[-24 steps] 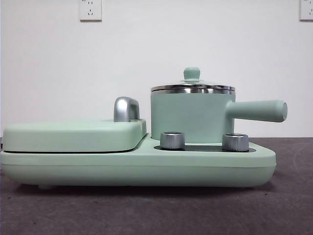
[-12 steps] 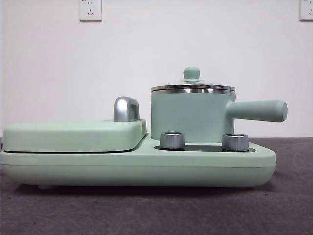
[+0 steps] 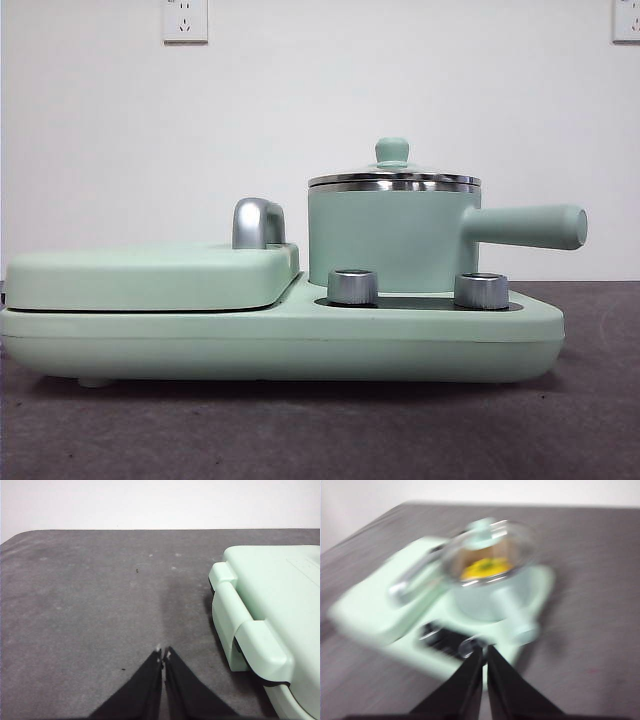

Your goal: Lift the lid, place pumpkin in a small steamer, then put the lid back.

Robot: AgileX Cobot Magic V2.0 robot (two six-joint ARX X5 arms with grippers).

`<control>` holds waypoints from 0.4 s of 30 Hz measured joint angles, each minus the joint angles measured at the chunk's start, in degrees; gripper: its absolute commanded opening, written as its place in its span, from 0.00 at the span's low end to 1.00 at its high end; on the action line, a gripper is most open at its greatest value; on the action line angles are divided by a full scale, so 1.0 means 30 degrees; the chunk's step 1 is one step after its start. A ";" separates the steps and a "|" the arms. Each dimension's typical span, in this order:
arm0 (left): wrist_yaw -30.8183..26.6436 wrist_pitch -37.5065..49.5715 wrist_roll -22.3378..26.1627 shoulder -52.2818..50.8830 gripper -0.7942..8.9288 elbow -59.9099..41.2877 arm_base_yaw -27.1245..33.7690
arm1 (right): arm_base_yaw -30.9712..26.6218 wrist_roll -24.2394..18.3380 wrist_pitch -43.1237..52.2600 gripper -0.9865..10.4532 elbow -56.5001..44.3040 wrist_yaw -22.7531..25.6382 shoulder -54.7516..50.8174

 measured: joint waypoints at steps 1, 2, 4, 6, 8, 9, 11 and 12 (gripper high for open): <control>0.0000 0.0000 0.0000 0.0000 0.09 0.0000 0.0000 | -0.0758 -0.0007 0.1144 0.10 -0.0984 0.0277 -0.0415; 0.0000 0.0000 0.0000 0.0000 0.09 0.0000 0.0000 | -0.1275 -0.0022 0.2004 0.10 -0.1712 0.0408 -0.0729; 0.0000 0.0000 0.0000 0.0000 0.09 0.0000 0.0000 | -0.2637 -0.0044 0.4408 0.10 -0.3796 0.0481 -0.1639; 0.0000 0.0000 0.0000 0.0000 0.09 0.0000 0.0000 | -0.3752 -0.0058 0.6411 0.10 -0.5778 0.0634 -0.2594; 0.0000 0.0000 0.0000 0.0000 0.09 0.0000 0.0000 | -0.4364 -0.0109 0.7460 0.10 -0.7213 0.0911 -0.3410; 0.0000 0.0000 0.0000 0.0000 0.09 0.0000 0.0000 | -0.4721 -0.0124 0.7643 0.10 -0.8007 0.1341 -0.3963; 0.0000 0.0007 0.0000 0.0000 0.09 -0.0007 0.0000 | -0.5166 -0.0131 0.7635 0.10 -0.8896 0.2317 -0.4415; 0.0000 0.0007 0.0000 0.0007 0.09 -0.0007 0.0000 | -0.5435 -0.0131 0.7621 0.10 -0.9238 0.3002 -0.4364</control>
